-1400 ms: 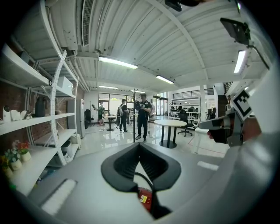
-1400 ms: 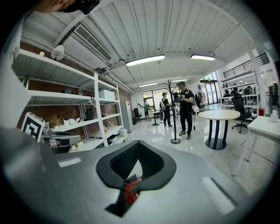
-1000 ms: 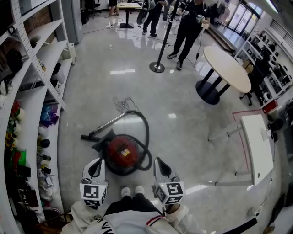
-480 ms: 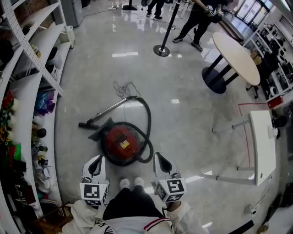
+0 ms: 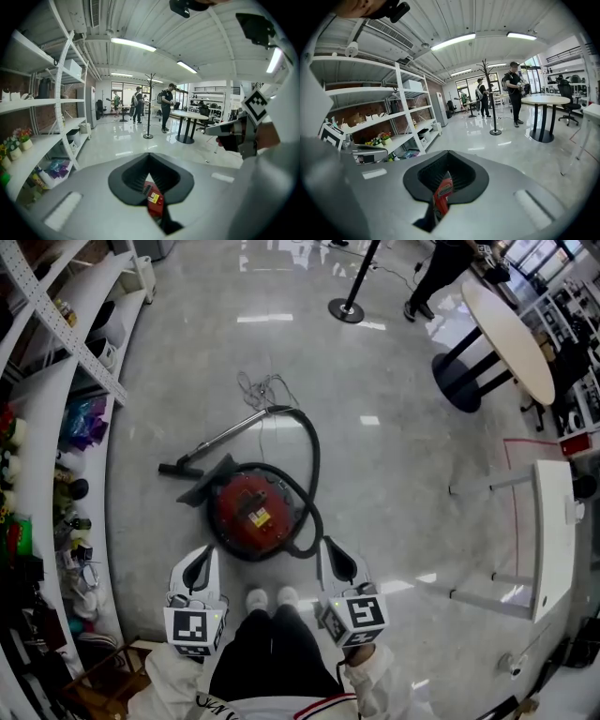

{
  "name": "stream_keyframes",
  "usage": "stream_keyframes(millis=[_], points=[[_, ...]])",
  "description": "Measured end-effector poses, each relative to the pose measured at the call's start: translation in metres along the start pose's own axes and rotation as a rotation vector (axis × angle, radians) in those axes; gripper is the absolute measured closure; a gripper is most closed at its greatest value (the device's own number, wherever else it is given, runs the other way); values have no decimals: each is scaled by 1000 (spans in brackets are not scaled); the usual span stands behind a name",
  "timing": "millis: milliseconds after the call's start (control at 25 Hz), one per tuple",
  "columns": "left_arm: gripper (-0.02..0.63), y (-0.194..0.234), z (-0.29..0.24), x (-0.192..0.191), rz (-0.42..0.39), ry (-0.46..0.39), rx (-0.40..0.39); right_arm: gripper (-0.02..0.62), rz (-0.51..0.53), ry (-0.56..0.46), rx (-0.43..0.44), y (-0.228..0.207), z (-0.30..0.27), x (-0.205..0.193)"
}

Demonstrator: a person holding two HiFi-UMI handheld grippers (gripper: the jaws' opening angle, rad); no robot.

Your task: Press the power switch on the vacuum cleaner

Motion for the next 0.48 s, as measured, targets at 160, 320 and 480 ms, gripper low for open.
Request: stream_keyframes(millis=[160, 320, 480], points=[[606, -7, -12, -19, 14, 19, -5, 595, 3, 23, 9, -5, -14, -16], [606, -13, -23, -38, 28, 35, -11, 595, 10, 48, 18, -11, -29, -32], [606, -18, -34, -55, 42, 48, -13, 595, 7, 65, 12, -18, -42, -49]])
Point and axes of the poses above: the fingertips, and each gripper's own axes: z backward along the fingers, y to its left, x out of its top, the point moved 8 cm from there along z, backward along the fingers, and after that the axes turned 14 degrees about -z, right-handed, at the moved point
